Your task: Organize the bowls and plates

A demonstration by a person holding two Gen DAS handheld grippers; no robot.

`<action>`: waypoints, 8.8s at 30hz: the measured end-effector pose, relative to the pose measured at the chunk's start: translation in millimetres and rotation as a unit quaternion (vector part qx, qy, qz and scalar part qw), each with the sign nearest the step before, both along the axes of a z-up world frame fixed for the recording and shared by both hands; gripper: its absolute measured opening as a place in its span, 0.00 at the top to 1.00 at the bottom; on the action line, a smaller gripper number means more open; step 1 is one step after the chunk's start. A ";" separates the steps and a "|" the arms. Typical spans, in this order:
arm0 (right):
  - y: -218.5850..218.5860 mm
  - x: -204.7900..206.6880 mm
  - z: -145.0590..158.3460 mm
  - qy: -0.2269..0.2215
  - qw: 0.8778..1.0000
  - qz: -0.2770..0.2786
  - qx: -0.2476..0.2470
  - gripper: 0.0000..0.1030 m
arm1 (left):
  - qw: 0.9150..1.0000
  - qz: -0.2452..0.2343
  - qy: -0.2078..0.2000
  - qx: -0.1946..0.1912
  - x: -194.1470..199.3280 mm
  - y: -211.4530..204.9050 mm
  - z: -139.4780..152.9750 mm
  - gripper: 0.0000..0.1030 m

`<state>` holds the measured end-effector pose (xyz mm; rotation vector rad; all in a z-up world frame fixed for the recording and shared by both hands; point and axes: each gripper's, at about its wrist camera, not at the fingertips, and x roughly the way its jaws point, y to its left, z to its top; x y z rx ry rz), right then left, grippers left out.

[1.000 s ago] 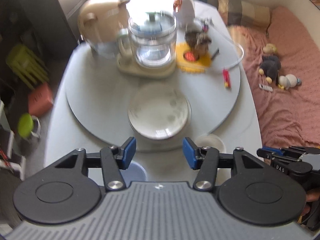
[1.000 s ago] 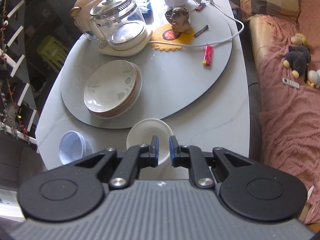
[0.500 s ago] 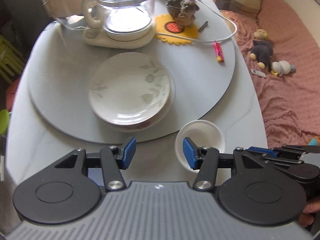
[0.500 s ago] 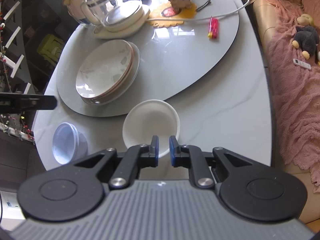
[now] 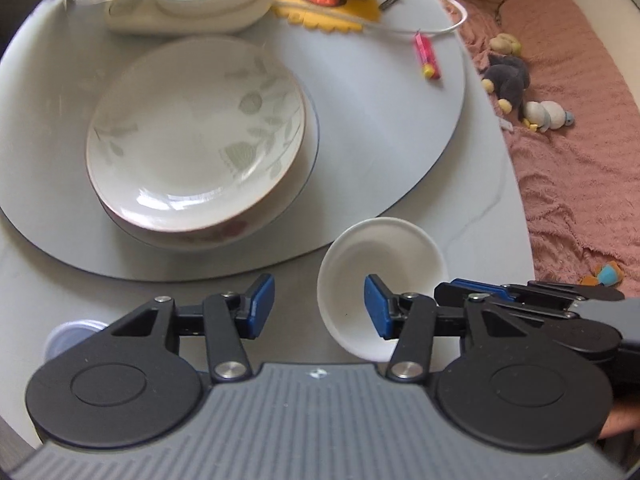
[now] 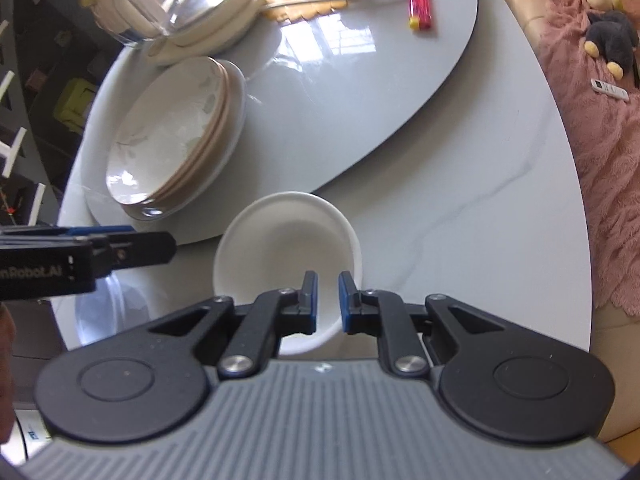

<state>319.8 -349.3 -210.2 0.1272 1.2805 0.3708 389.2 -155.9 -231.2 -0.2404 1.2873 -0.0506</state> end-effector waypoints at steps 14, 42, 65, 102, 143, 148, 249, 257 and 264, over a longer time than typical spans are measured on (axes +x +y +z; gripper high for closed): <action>-7.5 2.5 -12.5 -0.011 0.999 -0.009 -0.030 0.72 | 0.999 -0.017 0.026 -0.040 12.4 -5.5 -37.4 0.71; 8.9 -0.1 -34.9 0.023 1.000 0.004 -0.005 0.92 | 0.997 0.056 0.021 -0.050 0.6 26.5 -49.1 0.79; 13.4 -11.7 -18.5 0.007 1.000 -0.012 0.009 0.92 | 0.989 0.109 0.003 -0.104 -22.0 38.7 -59.4 0.88; 116.6 -61.3 89.6 -0.050 0.995 0.021 0.084 0.92 | 0.972 0.164 -0.023 -0.169 -123.9 181.3 47.0 0.88; 202.1 -72.0 7.5 0.024 0.999 -0.043 0.016 0.82 | 0.964 0.163 0.009 -0.212 -135.9 287.6 -44.1 0.87; 190.2 -70.3 -2.9 0.037 0.996 -0.077 0.034 0.62 | 0.970 0.128 0.002 -0.206 -139.0 285.4 -42.9 0.59; 116.6 29.6 53.6 -0.019 0.989 -0.099 0.106 0.77 | 0.951 0.187 -0.105 -0.222 6.4 204.4 10.9 0.75; 119.7 55.0 36.1 -0.003 0.991 -0.094 0.099 0.77 | 0.956 0.190 -0.086 -0.208 32.2 205.2 -6.6 0.75; 123.5 74.5 24.2 0.006 0.992 -0.087 0.092 0.77 | 0.963 0.187 -0.071 -0.182 51.2 201.2 -16.9 0.75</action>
